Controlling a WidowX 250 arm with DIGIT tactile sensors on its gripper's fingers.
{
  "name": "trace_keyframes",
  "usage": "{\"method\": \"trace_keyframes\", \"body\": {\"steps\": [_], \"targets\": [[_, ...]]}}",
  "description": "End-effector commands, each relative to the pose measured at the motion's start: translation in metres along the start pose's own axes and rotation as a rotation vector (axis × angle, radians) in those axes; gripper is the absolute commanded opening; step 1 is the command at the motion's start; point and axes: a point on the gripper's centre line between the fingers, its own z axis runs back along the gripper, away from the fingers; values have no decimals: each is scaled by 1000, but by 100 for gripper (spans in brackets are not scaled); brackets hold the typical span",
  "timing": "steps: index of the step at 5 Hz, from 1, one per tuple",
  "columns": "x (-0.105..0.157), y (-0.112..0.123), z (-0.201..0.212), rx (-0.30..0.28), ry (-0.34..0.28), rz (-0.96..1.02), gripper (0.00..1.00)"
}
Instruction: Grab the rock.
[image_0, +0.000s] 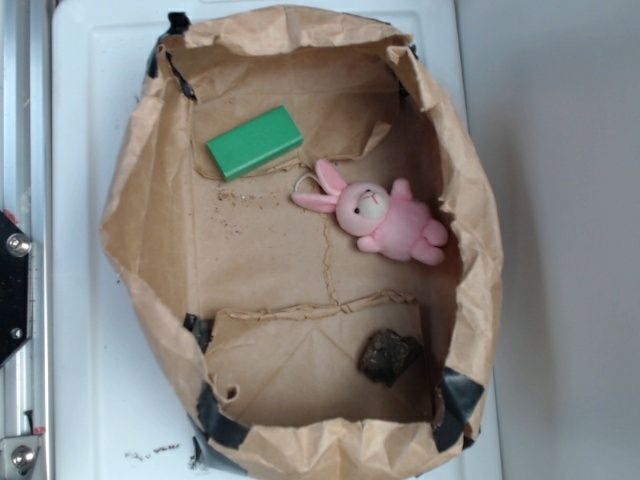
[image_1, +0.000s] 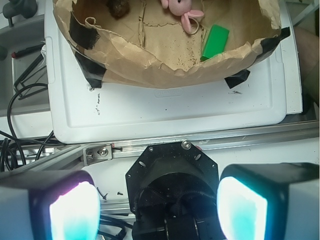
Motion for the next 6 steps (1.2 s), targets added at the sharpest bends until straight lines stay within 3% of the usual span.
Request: {"method": "trace_keyframes", "body": {"steps": [1, 2, 4, 5, 6], "targets": [[0, 0, 0, 0, 0, 0, 100], [48, -14, -13, -32, 12, 12, 100], [138, -35, -66, 17, -101, 4, 100], [165, -22, -106, 85, -112, -3, 100], [180, -4, -125, 53, -51, -10, 100]]}}
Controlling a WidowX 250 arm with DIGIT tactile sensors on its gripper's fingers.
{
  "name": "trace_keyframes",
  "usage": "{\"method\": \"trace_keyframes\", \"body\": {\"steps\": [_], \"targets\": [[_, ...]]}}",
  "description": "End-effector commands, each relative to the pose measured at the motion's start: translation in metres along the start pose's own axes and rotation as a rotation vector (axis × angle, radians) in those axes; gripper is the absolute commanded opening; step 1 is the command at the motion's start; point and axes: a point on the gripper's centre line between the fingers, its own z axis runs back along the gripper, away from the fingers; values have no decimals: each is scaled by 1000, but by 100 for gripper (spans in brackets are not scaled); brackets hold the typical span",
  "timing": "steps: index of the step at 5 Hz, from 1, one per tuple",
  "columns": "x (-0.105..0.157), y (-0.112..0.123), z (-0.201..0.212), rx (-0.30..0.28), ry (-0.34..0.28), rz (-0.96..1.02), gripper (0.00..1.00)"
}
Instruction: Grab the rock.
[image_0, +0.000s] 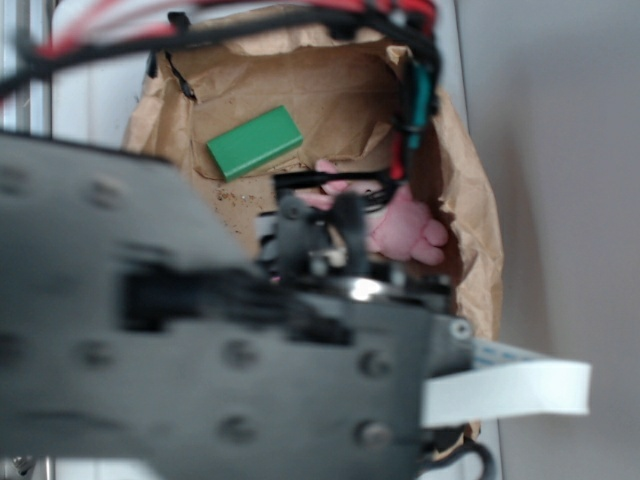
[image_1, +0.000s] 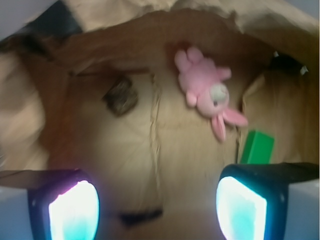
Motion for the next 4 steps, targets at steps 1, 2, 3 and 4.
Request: {"method": "trace_keyframes", "body": {"steps": [1, 2, 3, 4], "targets": [[27, 34, -4, -60, 33, 11, 100], [25, 56, -2, -95, 89, 15, 100], [19, 62, 12, -114, 55, 3, 100], [13, 59, -1, -82, 51, -19, 100]]}}
